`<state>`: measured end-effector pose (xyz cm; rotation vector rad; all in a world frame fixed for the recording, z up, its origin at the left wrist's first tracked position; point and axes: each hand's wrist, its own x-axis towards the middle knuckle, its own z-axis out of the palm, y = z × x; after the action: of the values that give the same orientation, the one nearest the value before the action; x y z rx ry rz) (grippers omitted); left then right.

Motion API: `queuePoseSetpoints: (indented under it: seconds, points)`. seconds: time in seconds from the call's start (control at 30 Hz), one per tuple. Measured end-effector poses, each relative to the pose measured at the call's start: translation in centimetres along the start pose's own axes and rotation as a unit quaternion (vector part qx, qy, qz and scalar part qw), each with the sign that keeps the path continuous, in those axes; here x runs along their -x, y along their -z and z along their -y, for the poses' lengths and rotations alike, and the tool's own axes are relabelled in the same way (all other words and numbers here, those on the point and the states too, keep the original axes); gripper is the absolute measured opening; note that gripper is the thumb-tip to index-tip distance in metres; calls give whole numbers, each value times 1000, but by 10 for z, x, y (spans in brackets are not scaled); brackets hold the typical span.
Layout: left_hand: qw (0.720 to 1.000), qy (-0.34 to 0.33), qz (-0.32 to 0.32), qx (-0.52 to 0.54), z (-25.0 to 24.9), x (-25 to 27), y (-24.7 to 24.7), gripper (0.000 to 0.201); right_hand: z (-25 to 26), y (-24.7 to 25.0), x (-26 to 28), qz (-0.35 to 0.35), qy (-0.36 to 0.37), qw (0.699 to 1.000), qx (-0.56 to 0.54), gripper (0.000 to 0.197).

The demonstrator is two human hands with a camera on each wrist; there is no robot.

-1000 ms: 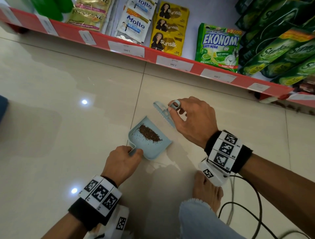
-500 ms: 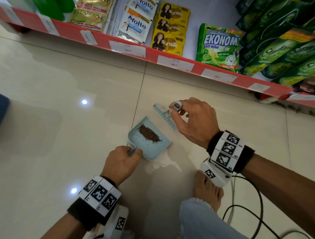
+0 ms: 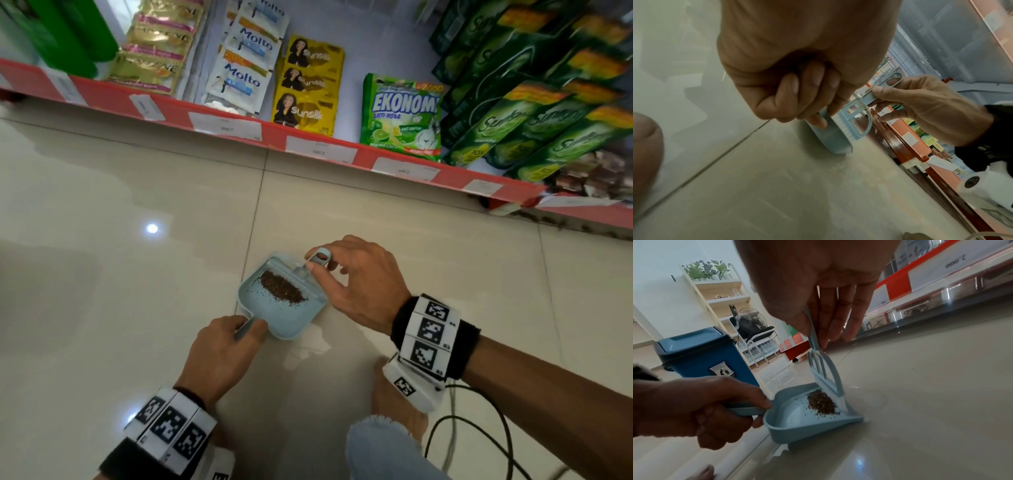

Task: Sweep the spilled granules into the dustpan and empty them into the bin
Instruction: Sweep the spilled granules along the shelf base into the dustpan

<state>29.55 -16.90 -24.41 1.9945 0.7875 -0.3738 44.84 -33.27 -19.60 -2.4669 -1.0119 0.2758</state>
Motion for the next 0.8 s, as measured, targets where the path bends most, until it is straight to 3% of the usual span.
queuePoseSetpoints:
  seconds: [0.27,0.57,0.73,0.8]
  points:
    - [997,-68,23,39,-57,-19,-5,35,-35,57,19,-128,-69,985,-96,18]
    - [980,-161,113,19,-171,-54,-59,29,-104,145,87,-256,-193,916,-241,9]
    - [964,-195,183,3,-229,-59,-100,30,-138,189,124,-281,-231,895,-258,10]
    - [961,-201,191,8,-234,-58,-106,31,-137,196,127,-275,-223,900,-254,11]
